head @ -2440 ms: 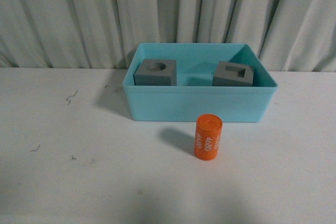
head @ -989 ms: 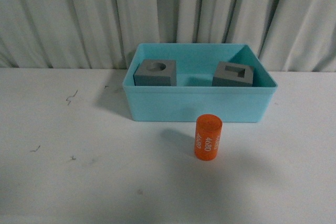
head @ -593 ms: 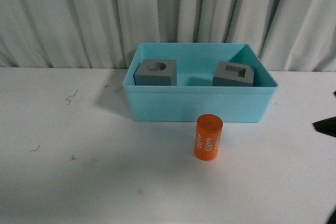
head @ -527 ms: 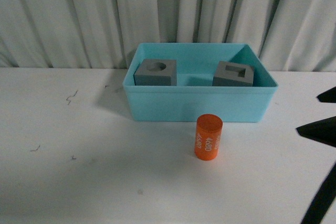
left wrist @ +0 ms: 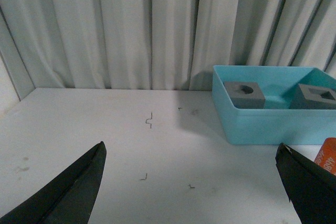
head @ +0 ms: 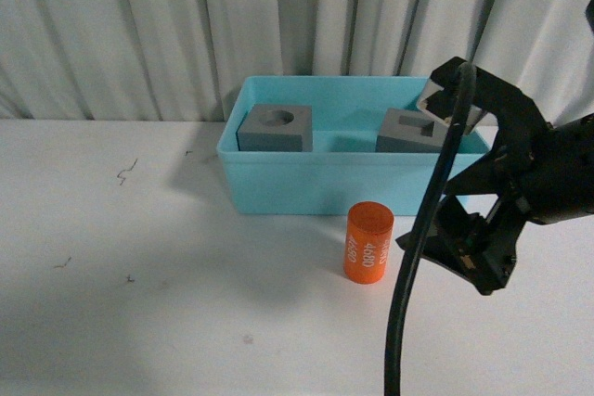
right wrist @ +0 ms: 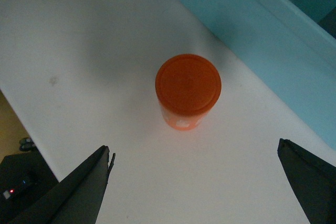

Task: Place gray and orange parts in blue box

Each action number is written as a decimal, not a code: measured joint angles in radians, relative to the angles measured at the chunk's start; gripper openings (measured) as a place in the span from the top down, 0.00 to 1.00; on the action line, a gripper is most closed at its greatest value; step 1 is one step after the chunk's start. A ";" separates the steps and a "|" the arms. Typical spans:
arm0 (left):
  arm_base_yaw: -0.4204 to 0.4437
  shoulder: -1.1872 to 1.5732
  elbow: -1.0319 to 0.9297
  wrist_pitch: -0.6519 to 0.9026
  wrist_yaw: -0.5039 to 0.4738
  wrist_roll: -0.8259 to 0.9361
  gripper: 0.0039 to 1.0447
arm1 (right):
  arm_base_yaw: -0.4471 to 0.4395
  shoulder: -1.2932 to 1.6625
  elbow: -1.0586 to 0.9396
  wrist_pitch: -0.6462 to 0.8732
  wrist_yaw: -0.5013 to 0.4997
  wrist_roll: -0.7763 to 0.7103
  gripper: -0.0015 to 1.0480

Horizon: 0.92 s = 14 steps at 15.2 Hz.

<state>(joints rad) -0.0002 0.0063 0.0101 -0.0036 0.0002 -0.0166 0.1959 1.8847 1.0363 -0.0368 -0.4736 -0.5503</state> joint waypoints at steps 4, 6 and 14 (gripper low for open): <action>0.000 0.000 0.000 0.000 0.000 0.000 0.06 | 0.021 0.105 0.069 0.034 0.041 0.032 0.06; 0.000 0.000 0.000 0.000 0.000 0.000 0.06 | 0.028 0.145 0.098 0.043 0.052 0.047 0.06; 0.000 0.000 0.000 0.000 0.000 0.000 0.06 | 0.086 0.230 0.163 0.046 0.070 0.069 0.06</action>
<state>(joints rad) -0.0002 0.0063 0.0101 -0.0036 -0.0002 -0.0166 0.2821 2.1151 1.1988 0.0093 -0.4034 -0.4812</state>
